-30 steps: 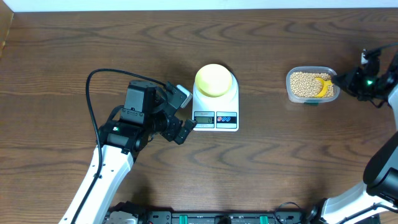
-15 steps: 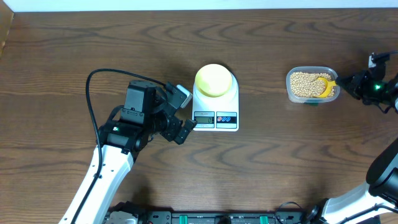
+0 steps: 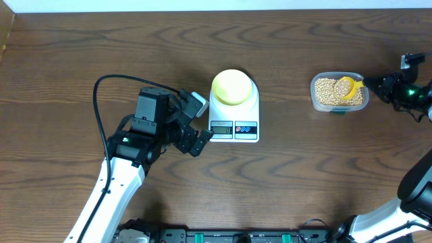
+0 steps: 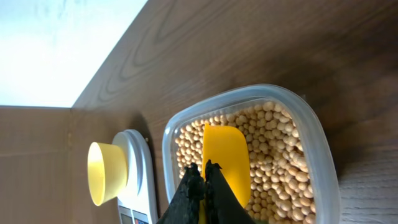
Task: Scoop item into bowl and weigh 50g on scale
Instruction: 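Drag the scoop through the soybeans and tilt it up to fill, then carry the filled scoop with the right gripper over the yellow bowl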
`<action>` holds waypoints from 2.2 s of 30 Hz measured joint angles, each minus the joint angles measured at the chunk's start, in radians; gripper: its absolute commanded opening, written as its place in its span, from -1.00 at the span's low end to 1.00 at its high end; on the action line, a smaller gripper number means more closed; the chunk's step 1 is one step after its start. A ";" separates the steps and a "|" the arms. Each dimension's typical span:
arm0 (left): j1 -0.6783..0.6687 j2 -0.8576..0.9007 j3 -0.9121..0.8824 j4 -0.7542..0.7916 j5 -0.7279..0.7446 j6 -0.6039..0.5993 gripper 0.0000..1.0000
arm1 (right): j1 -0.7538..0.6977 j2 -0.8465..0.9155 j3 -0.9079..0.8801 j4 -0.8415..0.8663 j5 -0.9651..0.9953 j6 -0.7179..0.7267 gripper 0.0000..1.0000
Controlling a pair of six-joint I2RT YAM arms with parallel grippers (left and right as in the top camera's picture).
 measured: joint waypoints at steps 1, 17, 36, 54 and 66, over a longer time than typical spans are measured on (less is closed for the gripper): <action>0.000 0.000 0.000 0.000 0.000 0.000 0.94 | -0.001 0.000 0.000 0.002 -0.006 0.008 -0.98; 0.000 0.000 0.000 0.000 0.000 0.000 0.93 | -0.068 0.000 0.000 0.003 -0.132 0.066 -0.98; 0.000 0.000 0.000 0.000 0.000 0.000 0.93 | -0.068 0.000 0.000 0.041 -0.272 0.125 -0.98; 0.000 0.000 0.000 0.000 0.000 0.000 0.93 | 0.027 0.000 -0.002 0.168 -0.327 0.248 -0.98; 0.000 0.000 0.000 0.000 0.000 0.000 0.93 | 0.182 0.000 -0.006 0.399 -0.331 0.457 -0.98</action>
